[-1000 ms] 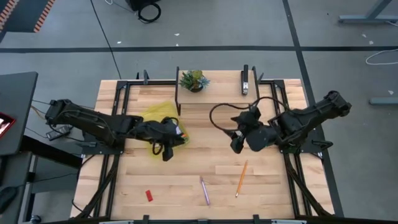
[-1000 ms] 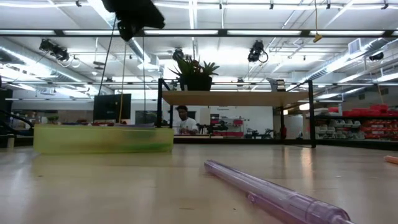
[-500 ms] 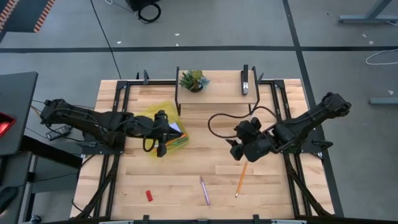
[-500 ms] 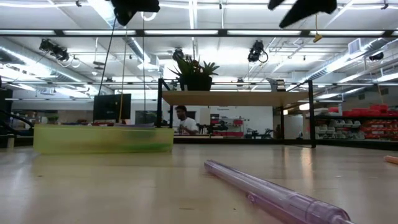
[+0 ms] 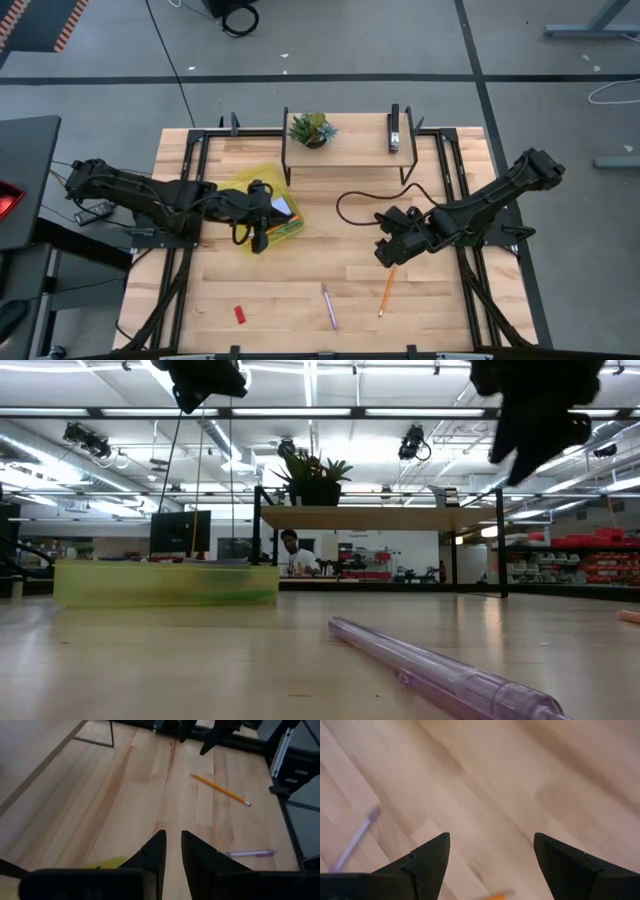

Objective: Pack school essentials
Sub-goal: Put the purple pen into the yellow supply box

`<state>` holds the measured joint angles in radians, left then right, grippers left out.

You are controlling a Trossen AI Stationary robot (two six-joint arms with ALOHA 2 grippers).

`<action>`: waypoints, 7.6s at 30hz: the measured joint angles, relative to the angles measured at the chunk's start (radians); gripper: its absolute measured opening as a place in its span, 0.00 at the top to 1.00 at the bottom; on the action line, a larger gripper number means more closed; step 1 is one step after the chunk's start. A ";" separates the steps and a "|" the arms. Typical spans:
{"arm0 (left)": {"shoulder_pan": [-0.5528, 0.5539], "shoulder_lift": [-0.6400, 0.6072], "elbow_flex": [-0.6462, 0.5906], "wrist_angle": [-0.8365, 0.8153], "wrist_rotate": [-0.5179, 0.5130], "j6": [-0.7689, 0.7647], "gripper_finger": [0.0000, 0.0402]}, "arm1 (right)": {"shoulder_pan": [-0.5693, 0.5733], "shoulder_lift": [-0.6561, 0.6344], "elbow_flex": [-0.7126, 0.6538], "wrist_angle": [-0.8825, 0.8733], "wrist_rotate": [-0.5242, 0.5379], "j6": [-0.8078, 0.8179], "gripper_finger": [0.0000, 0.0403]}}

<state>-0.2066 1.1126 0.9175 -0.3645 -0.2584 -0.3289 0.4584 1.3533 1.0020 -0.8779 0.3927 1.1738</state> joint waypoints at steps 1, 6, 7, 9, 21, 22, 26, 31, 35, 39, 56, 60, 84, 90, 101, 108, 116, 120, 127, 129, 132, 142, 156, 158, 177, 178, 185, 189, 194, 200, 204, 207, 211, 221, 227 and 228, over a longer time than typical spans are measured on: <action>0.000 0.000 -0.008 -0.001 0.000 0.000 0.84 | 0.000 0.000 -0.015 0.003 -0.023 0.008 0.27; 0.000 0.001 -0.026 -0.004 0.035 -0.001 0.82 | 0.000 0.000 -0.077 0.018 -0.134 0.088 0.27; -0.001 0.001 -0.026 0.000 0.038 -0.001 0.82 | 0.000 0.000 -0.088 0.019 -0.153 0.112 0.27; 0.000 0.001 -0.026 0.008 0.038 -0.009 0.80 | 0.000 0.000 -0.110 0.017 -0.189 0.167 0.27; 0.000 0.002 -0.026 0.023 0.038 -0.018 0.79 | 0.000 0.000 -0.181 0.030 -0.313 0.404 0.27; 0.000 0.007 -0.026 0.025 0.038 -0.018 0.79 | 0.000 0.000 -0.183 0.034 -0.316 0.405 0.27; 0.000 0.040 -0.026 0.027 0.038 -0.020 0.75 | 0.000 0.000 -0.194 0.052 -0.340 0.421 0.27; 0.000 0.091 -0.026 0.042 0.038 -0.028 0.73 | 0.000 0.000 -0.196 0.053 -0.342 0.430 0.27; -0.001 0.117 -0.026 0.066 0.039 -0.083 0.75 | 0.003 0.000 -0.196 0.062 -0.345 0.448 0.27; -0.001 0.142 -0.026 0.067 0.059 -0.098 0.76 | 0.003 0.007 -0.196 0.073 -0.345 0.450 0.27; -0.090 0.395 -0.026 0.241 0.271 0.203 0.85 | -0.011 0.031 -0.195 0.166 -0.191 0.180 0.27; -0.093 0.453 -0.025 0.295 0.279 0.281 0.85 | -0.013 0.031 -0.194 0.171 -0.186 0.139 0.27; -0.076 0.833 0.150 0.579 0.510 0.503 0.72 | -0.011 0.026 0.149 0.063 0.199 -0.135 0.27; -0.064 0.911 0.252 0.568 0.631 0.507 0.72 | -0.010 0.026 0.204 0.058 0.217 -0.154 0.27; -0.053 0.921 0.275 0.475 0.757 0.570 0.73 | -0.010 0.026 0.206 0.055 0.246 -0.168 0.27; -0.063 0.930 0.275 0.469 0.749 0.818 0.73 | -0.010 0.026 0.206 0.055 0.246 -0.148 0.27; -0.068 0.964 0.274 0.467 0.702 0.860 0.69 | 0.014 0.026 0.206 0.077 0.262 -0.124 0.27; -0.067 0.965 0.274 0.473 0.689 0.860 0.60 | 0.036 0.026 0.206 0.081 0.285 -0.122 0.27; -0.065 0.976 0.275 0.476 0.688 0.831 0.53 | 0.042 0.026 0.206 0.089 0.317 -0.100 0.27; -0.065 0.984 0.273 0.460 0.685 0.810 0.54 | 0.042 0.026 0.206 0.096 0.321 -0.100 0.27; -0.065 0.999 0.276 0.473 0.677 0.784 0.58 | 0.042 0.026 0.206 0.096 0.322 -0.100 0.27; -0.065 1.008 0.276 0.469 0.655 0.782 0.76 | 0.043 0.026 0.206 0.106 0.320 -0.100 0.27; -0.074 1.013 0.279 0.407 0.609 0.809 0.92 | 0.043 0.026 0.206 0.106 0.317 -0.101 0.27; -0.074 1.005 0.278 0.407 0.606 0.794 0.92 | 0.043 0.026 0.206 0.106 0.317 -0.104 0.27; -0.060 0.839 0.273 0.256 0.524 0.613 0.93 | -0.008 -0.043 0.207 0.038 0.388 -0.238 0.27; -0.057 0.827 0.273 0.247 0.515 0.599 0.92 | -0.020 -0.050 0.207 0.038 0.400 -0.252 0.27; -0.043 0.746 0.274 0.147 0.456 0.525 0.93 | -0.090 -0.094 0.207 0.040 0.422 -0.343 0.27; -0.043 0.707 0.274 0.080 0.416 0.444 0.93 | -0.113 -0.116 0.207 0.038 0.422 -0.381 0.27; -0.044 0.663 0.275 -0.060 0.327 0.362 0.91 | -0.128 -0.125 0.207 0.039 0.423 -0.400 0.27; -0.044 0.619 0.271 -0.195 0.258 0.292 0.93 | -0.129 -0.124 0.206 0.039 0.427 -0.400 0.27; -0.045 0.559 0.207 -0.195 0.212 0.251 0.92 | -0.129 -0.124 0.206 0.039 0.430 -0.398 0.27; -0.044 0.485 0.129 -0.184 0.194 0.205 0.92 | -0.129 -0.124 0.206 0.039 0.430 -0.387 0.27; -0.045 0.373 0.020 -0.177 0.142 0.117 0.93 | -0.129 -0.124 0.205 0.042 0.444 -0.383 0.27; -0.049 0.162 -0.157 -0.168 -0.017 -0.164 0.92 | -0.129 -0.124 0.205 0.059 0.445 -0.363 0.27; -0.054 0.147 -0.204 -0.158 -0.047 -0.265 0.90 | -0.129 -0.124 0.204 0.063 0.445 -0.365 0.27; -0.056 0.147 -0.209 -0.158 -0.053 -0.282 0.90 | -0.129 -0.124 0.204 0.064 0.445 -0.366 0.27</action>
<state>-0.2630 1.2594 0.7086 -0.5220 -0.3111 -0.6105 0.3294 1.2297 1.2064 -0.8140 0.8375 0.8082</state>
